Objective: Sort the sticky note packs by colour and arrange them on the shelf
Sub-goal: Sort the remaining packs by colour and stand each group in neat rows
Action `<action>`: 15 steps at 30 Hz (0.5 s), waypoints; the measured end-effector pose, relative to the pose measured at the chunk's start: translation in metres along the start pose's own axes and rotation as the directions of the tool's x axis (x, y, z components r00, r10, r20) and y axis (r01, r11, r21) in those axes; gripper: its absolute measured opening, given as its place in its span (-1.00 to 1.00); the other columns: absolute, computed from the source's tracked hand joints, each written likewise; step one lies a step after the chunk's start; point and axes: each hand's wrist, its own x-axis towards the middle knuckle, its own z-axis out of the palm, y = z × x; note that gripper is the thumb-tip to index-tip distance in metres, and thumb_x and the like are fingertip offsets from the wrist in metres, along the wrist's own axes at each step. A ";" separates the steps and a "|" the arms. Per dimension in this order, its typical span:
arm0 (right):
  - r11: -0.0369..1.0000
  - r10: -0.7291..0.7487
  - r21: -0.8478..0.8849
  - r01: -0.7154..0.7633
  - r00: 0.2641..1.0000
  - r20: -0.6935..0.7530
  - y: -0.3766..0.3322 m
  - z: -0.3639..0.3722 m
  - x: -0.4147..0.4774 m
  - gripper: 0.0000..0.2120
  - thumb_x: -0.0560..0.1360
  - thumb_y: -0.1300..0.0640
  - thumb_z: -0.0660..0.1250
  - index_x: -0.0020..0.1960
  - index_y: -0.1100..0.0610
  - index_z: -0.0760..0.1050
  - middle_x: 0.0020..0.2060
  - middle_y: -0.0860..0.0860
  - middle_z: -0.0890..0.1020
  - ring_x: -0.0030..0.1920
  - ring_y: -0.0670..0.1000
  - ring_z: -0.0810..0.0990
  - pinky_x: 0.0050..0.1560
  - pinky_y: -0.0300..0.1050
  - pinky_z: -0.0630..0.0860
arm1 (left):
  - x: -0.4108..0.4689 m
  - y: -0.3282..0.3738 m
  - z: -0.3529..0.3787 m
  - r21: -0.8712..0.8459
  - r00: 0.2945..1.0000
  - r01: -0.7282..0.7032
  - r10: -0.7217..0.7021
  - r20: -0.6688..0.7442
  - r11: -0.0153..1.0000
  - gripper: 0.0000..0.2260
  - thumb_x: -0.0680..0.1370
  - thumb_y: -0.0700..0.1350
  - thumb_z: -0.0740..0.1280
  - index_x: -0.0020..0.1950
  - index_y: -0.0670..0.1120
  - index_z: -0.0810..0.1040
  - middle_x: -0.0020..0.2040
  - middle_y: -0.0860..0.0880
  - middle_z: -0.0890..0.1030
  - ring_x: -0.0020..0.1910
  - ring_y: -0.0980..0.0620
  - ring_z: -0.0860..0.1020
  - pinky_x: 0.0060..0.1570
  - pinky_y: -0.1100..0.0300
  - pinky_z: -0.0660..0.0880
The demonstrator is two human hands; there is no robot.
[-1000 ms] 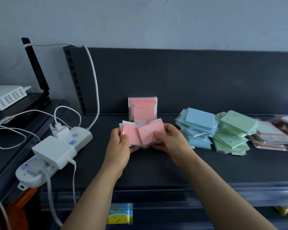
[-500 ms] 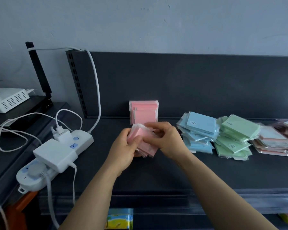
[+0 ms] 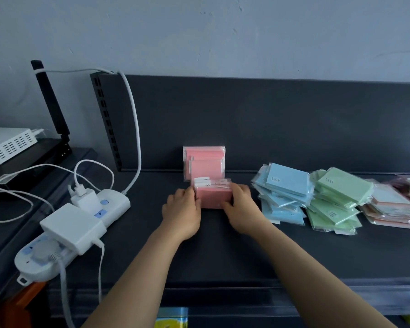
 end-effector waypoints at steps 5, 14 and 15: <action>0.997 0.063 0.044 -0.061 0.997 -0.049 -0.001 0.000 0.022 -0.68 0.55 0.18 0.28 0.29 0.11 0.41 0.16 0.06 0.51 0.02 -0.01 0.50 0.01 -0.18 0.37 | 0.017 0.002 -0.004 -0.176 0.995 0.005 -0.023 -0.098 0.984 -0.75 0.64 -0.09 0.17 0.30 -0.14 0.39 0.20 -0.13 0.47 0.14 -0.10 0.47 0.11 0.08 0.43; 0.992 0.096 0.084 -0.093 0.995 -0.032 -0.002 0.010 0.035 -0.63 0.55 0.14 0.25 0.35 0.11 0.37 0.24 0.08 0.40 0.11 0.04 0.49 0.17 -0.08 0.44 | 0.034 -0.006 -0.005 -0.298 0.990 0.066 -0.099 -0.097 0.952 -0.66 0.62 -0.02 0.23 0.35 -0.13 0.37 0.22 -0.09 0.49 0.02 0.04 0.45 -0.06 0.20 0.36; 0.991 0.093 0.098 -0.089 0.995 -0.033 -0.002 0.010 0.033 -0.61 0.55 0.14 0.27 0.36 0.09 0.35 0.25 0.06 0.40 0.15 0.04 0.47 0.19 -0.09 0.42 | 0.034 -0.006 -0.005 -0.302 0.991 0.059 -0.092 -0.097 0.951 -0.65 0.62 0.00 0.23 0.36 -0.13 0.37 0.22 -0.08 0.49 0.02 0.05 0.44 -0.06 0.20 0.36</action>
